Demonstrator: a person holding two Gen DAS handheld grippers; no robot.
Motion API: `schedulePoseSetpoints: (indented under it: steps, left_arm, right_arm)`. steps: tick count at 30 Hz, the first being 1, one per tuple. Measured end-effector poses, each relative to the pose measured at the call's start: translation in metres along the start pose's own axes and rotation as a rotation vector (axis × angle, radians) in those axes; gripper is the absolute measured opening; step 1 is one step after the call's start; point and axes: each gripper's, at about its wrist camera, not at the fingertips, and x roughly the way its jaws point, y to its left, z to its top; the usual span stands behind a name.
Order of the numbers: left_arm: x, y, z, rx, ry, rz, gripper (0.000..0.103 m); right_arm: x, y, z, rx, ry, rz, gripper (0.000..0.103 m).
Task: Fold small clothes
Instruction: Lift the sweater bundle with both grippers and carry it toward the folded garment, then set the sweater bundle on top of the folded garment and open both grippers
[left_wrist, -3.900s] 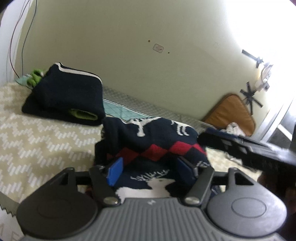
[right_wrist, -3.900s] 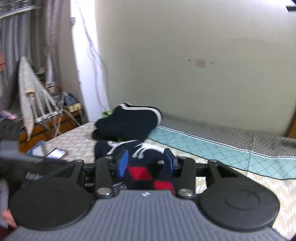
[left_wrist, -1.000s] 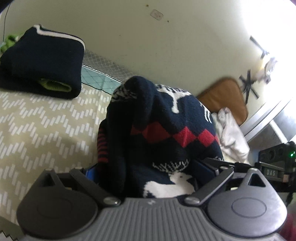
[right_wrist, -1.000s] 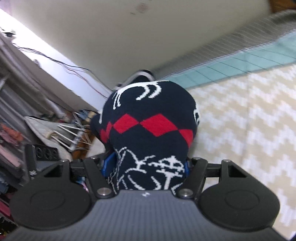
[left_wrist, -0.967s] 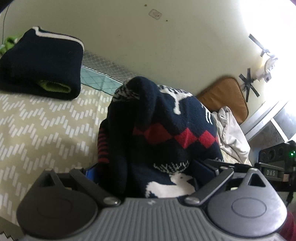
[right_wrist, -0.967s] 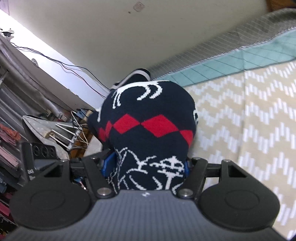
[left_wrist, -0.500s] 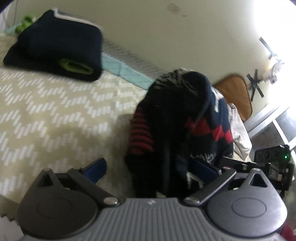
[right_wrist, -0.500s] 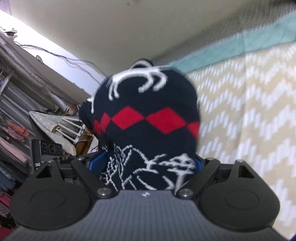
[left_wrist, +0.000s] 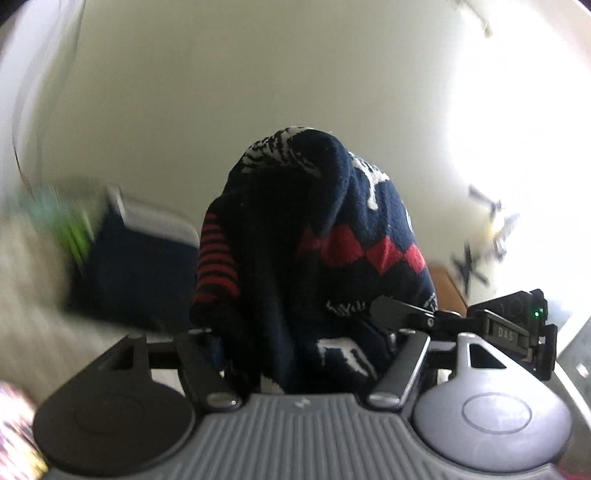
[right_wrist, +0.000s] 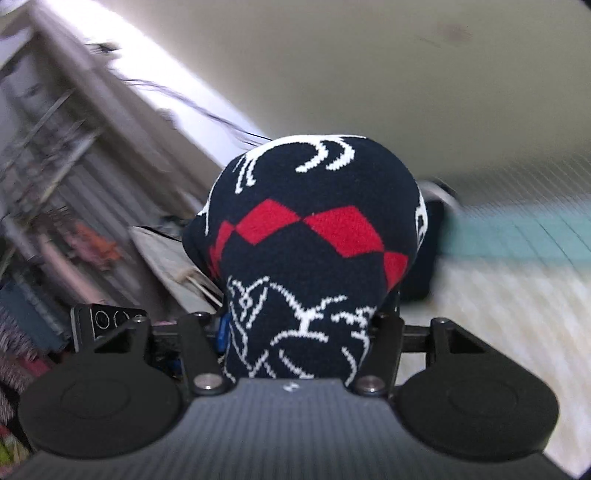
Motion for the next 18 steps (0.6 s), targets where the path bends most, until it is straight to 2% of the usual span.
schedulePoseSetpoints:
  steps: [4,5,7,11,13,14,15,16,18]
  left_arm:
    - [-0.023,0.003,0.061,0.082,-0.141,0.120,0.069]
    - [-0.020,0.008,0.072,0.087,-0.155,0.150,0.070]
    - [-0.004,0.025,0.088,0.069,-0.146,0.192,0.070]
    - [0.073,0.087,0.089,-0.011,-0.044,0.280,0.072]
    - [0.119,0.124,0.075,-0.068,0.062,0.355,0.071]
    - [0.148,0.146,0.064,-0.123,0.150,0.419,0.074]
    - [0.160,0.163,0.056,-0.171,0.172,0.426,0.096]
    - [0.158,0.170,0.051,-0.225,0.125,0.414,0.097]
    - [0.151,0.172,0.050,-0.234,0.105,0.384,0.097]
  right_arm:
    - [0.054,0.023,0.057,-0.057,-0.027,0.145,0.061]
    - [0.071,0.022,0.072,-0.057,-0.030,0.172,0.061]
    - [0.095,0.016,0.086,-0.075,-0.040,0.172,0.061]
    - [0.145,-0.035,0.093,-0.025,0.003,0.063,0.062]
    - [0.173,-0.077,0.082,0.029,0.053,-0.064,0.064]
    - [0.191,-0.102,0.071,0.070,0.108,-0.197,0.065]
    - [0.200,-0.116,0.061,0.068,0.137,-0.257,0.064]
    - [0.197,-0.117,0.055,0.039,0.103,-0.231,0.063]
    - [0.195,-0.103,0.055,-0.017,0.113,-0.270,0.064]
